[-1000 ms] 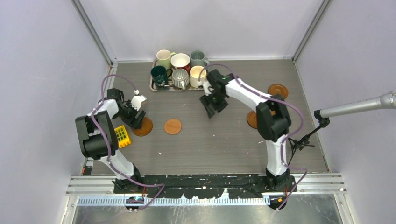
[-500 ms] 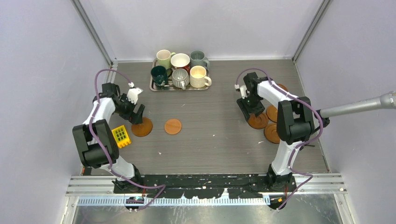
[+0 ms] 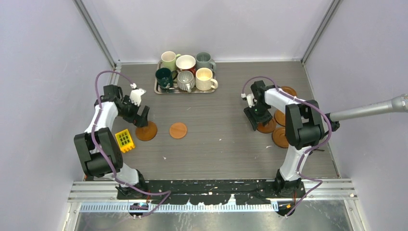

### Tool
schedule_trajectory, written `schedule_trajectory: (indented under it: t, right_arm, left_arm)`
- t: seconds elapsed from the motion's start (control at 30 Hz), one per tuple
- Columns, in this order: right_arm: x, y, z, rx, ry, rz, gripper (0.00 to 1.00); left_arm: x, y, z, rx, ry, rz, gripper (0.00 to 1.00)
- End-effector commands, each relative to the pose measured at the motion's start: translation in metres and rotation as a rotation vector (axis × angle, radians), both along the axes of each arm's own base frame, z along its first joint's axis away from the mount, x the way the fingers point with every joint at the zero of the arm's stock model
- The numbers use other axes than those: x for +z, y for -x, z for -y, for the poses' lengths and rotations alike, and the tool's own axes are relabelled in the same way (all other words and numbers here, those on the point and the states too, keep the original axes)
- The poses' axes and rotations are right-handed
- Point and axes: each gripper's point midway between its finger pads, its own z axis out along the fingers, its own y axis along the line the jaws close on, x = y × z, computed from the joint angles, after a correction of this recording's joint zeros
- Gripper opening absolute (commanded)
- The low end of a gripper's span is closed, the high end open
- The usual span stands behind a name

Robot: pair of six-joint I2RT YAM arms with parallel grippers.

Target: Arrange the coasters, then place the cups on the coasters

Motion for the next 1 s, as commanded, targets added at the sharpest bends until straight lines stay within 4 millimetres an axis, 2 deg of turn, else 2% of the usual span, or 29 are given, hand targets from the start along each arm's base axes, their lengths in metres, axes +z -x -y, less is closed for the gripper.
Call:
schedule_trajectory:
  t: [0.0, 0.23, 0.5, 0.63, 0.8, 0.97]
  right_arm:
    - [0.003, 0.008, -0.040, 0.051, -0.139, 0.002, 0.58]
    - [0.001, 0.013, -0.105, 0.214, -0.159, 0.031, 0.54]
    - [-0.002, 0.027, -0.205, 0.381, -0.229, 0.062, 0.54]
    - [-0.009, 0.029, -0.246, 0.439, -0.245, 0.056, 0.53]
    - [-0.003, 0.026, -0.286, 0.477, -0.287, 0.074, 0.53]
    - [0.001, 0.033, -0.307, 0.500, -0.326, 0.057, 0.53]
  left_arm:
    - [0.018, 0.000, 0.011, 0.014, 0.070, 0.040, 1.00]
    - [0.027, -0.002, 0.021, 0.051, 0.142, 0.033, 1.00]
    - [0.030, -0.001, 0.030, 0.114, 0.213, 0.032, 1.00]
    - [0.030, -0.001, 0.033, 0.146, 0.242, 0.025, 1.00]
    - [0.029, -0.001, 0.034, 0.176, 0.256, 0.019, 1.00]
    - [0.029, -0.004, 0.032, 0.184, 0.256, 0.016, 1.00]
